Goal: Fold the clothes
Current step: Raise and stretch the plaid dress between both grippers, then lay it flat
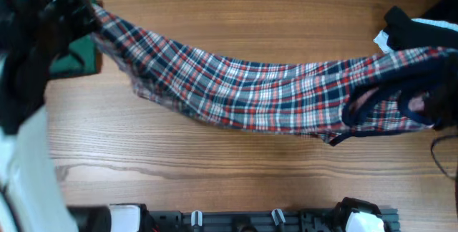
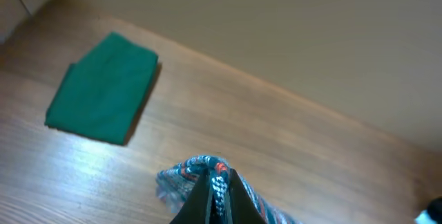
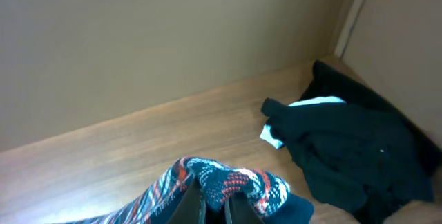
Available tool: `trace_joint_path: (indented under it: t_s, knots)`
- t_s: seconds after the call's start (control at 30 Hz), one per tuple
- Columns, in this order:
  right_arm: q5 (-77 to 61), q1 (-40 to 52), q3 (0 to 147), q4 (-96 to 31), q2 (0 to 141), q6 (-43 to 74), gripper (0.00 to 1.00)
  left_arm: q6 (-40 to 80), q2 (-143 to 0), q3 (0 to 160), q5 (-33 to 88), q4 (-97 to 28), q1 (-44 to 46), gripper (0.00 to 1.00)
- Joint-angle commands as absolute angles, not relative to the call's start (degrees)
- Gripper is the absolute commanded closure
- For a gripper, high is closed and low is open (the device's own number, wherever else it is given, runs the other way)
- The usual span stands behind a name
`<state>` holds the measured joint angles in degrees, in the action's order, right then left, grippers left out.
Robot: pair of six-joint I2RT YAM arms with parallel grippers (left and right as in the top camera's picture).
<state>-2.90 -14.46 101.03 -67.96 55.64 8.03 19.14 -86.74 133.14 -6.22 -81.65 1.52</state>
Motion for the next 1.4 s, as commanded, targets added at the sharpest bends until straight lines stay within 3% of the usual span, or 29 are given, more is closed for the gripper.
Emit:
trace_joint_path:
  t_s: [0.0,0.23,0.5,0.8,1.37]
  knots:
    - [0.45,-14.66,101.80,-69.04,55.46,11.29,0.96,18.74,-82.04,133.95,-7.66,-81.49,1.21,0.96]
    - [0.36,-14.66,101.78,-73.08,59.11,14.17,0.96,20.40,-83.92,133.95,-8.03,-85.25,1.21,0.96]
    - [0.40,-14.66,101.78,-77.58,67.44,15.16,0.96,21.91,-95.59,133.93,-8.01,-91.42,1.21,0.96]
    - [0.40,-14.66,101.54,-76.31,78.56,15.00,0.96,21.91,-108.88,133.88,-8.01,-88.84,1.21,0.96]
    - [-10.55,-13.21,101.54,-55.70,106.48,11.84,0.96,21.87,-127.31,133.84,-8.01,-71.33,1.21,0.96]
